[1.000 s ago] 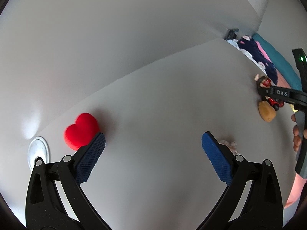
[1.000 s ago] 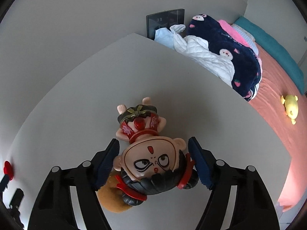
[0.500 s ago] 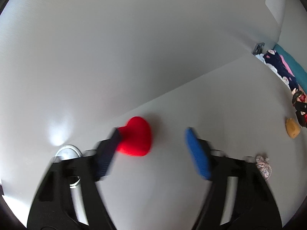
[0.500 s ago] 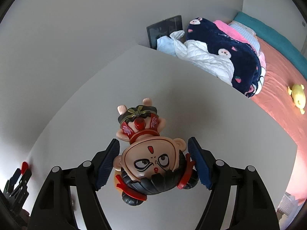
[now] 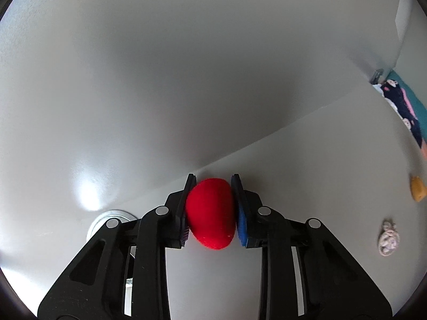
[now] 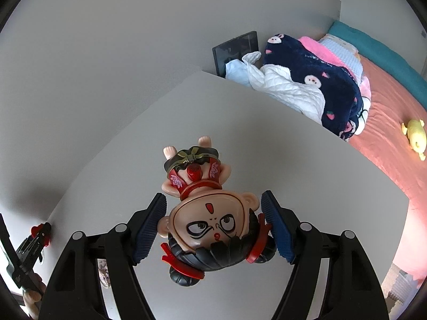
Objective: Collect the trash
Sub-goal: 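Grasp the cartoon figurine with the right tool while the left tool grasps the red heart, then carry the figurine and red heart to the trash bin and release, then raise both open tools from the bin and move back over the desk, then grasp the lace flower with the left tool while the right tool grasps the brown teddy bear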
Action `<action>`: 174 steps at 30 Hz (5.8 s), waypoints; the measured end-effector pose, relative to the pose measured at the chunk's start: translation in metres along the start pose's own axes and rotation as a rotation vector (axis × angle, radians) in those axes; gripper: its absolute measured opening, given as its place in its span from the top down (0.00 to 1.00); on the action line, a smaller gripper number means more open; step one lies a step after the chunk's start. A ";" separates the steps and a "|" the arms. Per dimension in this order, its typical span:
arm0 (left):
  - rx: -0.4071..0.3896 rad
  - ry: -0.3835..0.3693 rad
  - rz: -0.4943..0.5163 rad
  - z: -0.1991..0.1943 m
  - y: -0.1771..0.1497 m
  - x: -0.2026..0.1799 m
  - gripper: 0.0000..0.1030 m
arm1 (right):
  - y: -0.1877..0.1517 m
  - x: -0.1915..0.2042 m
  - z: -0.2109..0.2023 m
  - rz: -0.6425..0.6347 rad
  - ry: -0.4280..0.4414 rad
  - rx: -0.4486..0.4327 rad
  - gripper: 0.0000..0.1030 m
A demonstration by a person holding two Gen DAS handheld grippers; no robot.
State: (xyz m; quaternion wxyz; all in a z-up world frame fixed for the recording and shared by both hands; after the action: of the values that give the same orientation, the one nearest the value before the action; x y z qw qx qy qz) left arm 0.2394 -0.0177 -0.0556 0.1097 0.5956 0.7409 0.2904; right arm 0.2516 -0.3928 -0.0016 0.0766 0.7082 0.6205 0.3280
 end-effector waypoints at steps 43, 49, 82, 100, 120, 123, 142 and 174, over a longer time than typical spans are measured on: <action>-0.189 -0.461 0.572 -0.311 -0.271 -0.291 0.75 | -0.258 -0.178 -0.267 0.253 -0.091 -0.169 0.28; -0.171 -0.547 0.697 -0.340 -0.346 -0.338 0.75 | -0.320 -0.230 -0.298 0.352 -0.154 -0.181 0.28; -0.082 -0.577 0.936 -0.361 -0.484 -0.411 0.06 | -0.452 -0.357 -0.329 0.627 -0.298 -0.106 0.02; -0.103 -0.601 0.838 -0.359 -0.434 -0.384 0.06 | -0.402 -0.314 -0.320 0.540 -0.272 -0.135 0.02; -0.163 -0.466 0.549 -0.293 -0.262 -0.275 0.06 | -0.238 -0.144 -0.240 0.251 -0.037 -0.164 0.02; -0.167 -0.427 0.498 -0.274 -0.233 -0.253 0.06 | -0.217 -0.116 -0.217 0.203 -0.009 -0.132 0.02; -0.081 -0.258 0.247 -0.148 -0.106 -0.145 0.06 | -0.108 0.005 -0.070 -0.015 0.045 0.061 0.05; -0.021 -0.249 0.367 -0.094 -0.079 -0.168 0.76 | -0.073 0.011 0.009 -0.054 0.011 0.152 0.66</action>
State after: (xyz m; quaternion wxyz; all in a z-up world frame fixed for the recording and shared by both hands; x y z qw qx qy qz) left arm 0.1717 -0.2144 -0.0549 0.1520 0.7504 0.5979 0.2372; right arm 0.1960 -0.3642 -0.0423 0.0282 0.6932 0.6628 0.2817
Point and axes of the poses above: each gripper's, at about its wrist camera, not at the fingertips, and z roughly the way its jaws point, x to its left, y to its top, the point moved 9 cm from there along z, roughly the way its jaws point, and after that the axes turned 15 degrees about y, right-handed, at the moved point
